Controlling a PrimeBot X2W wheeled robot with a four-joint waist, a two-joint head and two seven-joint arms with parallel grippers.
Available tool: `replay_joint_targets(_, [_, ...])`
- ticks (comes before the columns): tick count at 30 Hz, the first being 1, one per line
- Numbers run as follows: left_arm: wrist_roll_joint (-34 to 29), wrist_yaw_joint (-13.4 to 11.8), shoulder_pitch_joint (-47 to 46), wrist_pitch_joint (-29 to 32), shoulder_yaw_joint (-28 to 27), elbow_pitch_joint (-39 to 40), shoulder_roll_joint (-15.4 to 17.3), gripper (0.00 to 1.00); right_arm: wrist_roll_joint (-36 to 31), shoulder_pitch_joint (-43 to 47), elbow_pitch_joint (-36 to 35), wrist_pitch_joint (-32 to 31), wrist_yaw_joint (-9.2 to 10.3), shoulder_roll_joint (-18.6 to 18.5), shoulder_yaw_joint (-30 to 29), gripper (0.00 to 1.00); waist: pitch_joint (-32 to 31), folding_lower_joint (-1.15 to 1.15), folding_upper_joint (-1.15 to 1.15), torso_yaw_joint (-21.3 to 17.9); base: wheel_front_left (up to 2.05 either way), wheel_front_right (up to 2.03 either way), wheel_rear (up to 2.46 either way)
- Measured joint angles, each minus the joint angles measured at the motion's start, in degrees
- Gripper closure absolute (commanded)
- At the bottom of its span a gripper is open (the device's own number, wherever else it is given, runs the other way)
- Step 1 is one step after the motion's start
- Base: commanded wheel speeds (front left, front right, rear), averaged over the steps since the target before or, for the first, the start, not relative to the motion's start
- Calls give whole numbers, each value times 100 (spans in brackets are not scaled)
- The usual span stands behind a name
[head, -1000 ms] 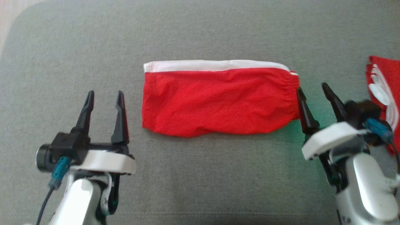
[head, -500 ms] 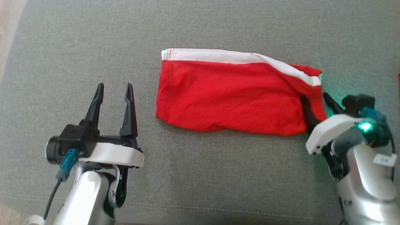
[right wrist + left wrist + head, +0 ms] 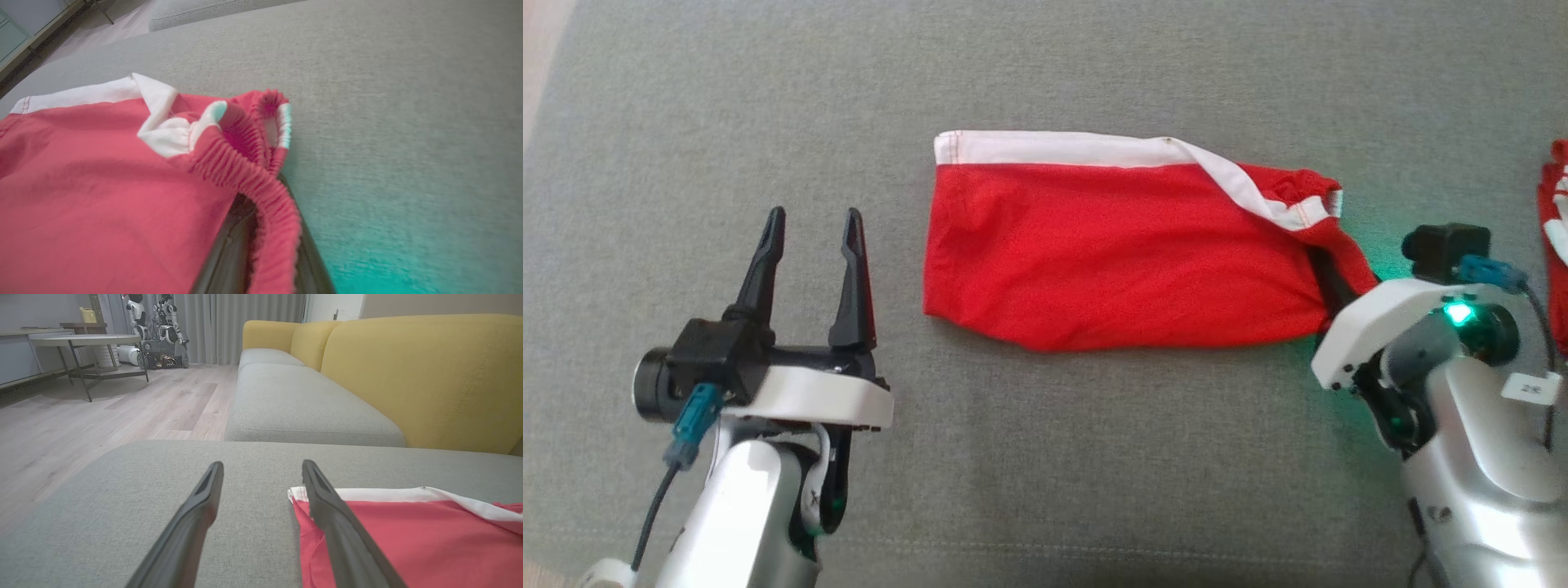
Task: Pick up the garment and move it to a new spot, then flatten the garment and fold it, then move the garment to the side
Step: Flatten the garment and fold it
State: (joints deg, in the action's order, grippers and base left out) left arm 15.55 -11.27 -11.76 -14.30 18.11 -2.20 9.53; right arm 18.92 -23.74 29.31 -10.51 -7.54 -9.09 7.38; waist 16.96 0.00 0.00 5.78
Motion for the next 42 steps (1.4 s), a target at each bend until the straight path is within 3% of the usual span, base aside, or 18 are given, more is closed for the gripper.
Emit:
replay_joint_targets(12, [-35, 68, 3, 0, -47, -2, -30, 0, 632, 347, -356, -188, 0, -487, -68, 100, -123, 0, 0, -189, 0, 0, 0])
replay_joint_targets(18, [-36, 69, 14, 0, -62, -37, -38, 0, 1521, 344, -716, -728, 0, -491, -140, 100, -229, 0, 0, -245, 0, 0, 0])
replay_joint_targets(25, [-86, 119, 115, 0, -57, -42, -47, 0, 3289, 291, -1243, -2059, 0, -127, -409, 100, -352, 0, 0, -232, 0, 0, 0])
replay_joint_targets(30, [-86, 144, 114, 0, -34, -70, -85, 0, 3782, -18, -1254, -2738, 0, 224, -353, 100, -393, 0, 0, -67, 0, 0, 0])
replay_joint_targets(36, [-87, 178, 115, 0, -9, -100, -156, 0, 3961, -453, -772, -2818, 0, 493, -10, 100, -397, 0, 0, 235, 0, 0, 0])
replay_joint_targets(42, [-97, 226, 113, 0, 41, -126, -268, 0, 4206, -700, -62, -2374, 0, 506, 587, 100, -341, 0, 0, 559, 0, 0, 0])
